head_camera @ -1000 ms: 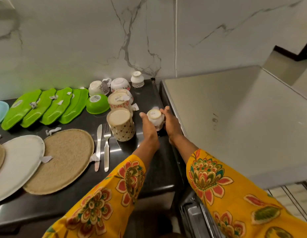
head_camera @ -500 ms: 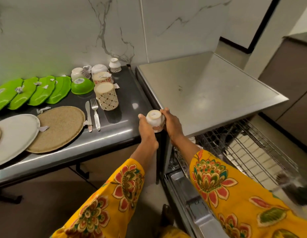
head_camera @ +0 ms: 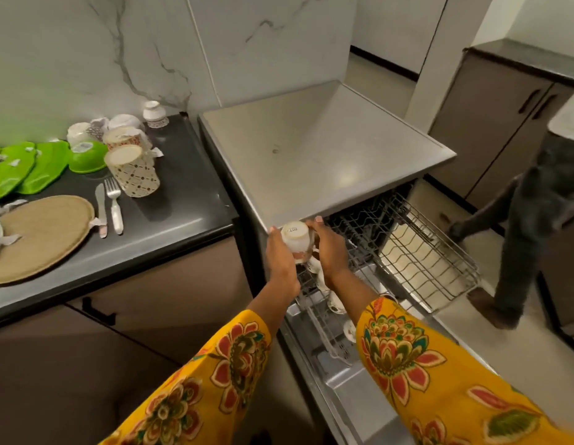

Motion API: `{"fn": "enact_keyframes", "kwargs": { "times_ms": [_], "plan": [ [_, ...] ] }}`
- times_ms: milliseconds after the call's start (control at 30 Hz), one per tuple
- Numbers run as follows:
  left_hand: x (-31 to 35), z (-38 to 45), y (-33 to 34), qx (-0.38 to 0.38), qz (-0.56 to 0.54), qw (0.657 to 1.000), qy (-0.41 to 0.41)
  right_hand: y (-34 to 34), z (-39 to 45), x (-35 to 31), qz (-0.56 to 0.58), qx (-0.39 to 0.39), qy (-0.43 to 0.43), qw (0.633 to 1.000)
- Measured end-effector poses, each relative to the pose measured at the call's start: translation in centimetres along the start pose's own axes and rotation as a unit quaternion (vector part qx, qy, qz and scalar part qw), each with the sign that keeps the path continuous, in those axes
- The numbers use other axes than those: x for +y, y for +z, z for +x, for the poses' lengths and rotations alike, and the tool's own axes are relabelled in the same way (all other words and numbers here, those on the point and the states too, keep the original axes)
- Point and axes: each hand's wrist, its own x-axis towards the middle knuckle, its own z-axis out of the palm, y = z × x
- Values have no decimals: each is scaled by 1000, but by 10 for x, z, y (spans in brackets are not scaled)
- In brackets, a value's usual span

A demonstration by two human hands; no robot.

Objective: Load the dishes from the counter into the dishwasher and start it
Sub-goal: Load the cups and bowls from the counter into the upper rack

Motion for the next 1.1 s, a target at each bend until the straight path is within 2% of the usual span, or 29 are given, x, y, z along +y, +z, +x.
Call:
{"fn": "enact_keyframes", "kwargs": {
  "times_ms": [233, 467, 767, 933, 1100],
  "plan": [
    [-64, -5, 51, 13, 17, 998, -55, -76, 13, 31, 70, 1, 60, 996],
    [-100, 2, 77, 28, 49, 997, -55, -118, 44, 65, 48, -40, 105, 993],
    [-116, 65, 70, 37, 137, 988, -57, -102, 96, 92, 39, -82, 134, 987],
    [-112, 119, 73, 53, 113, 990, -63, -85, 143, 95, -22, -126, 114, 985],
    [-112, 182, 83, 34, 146, 989, -7, -62, 207, 105, -41, -166, 88, 981]
  ]
}}
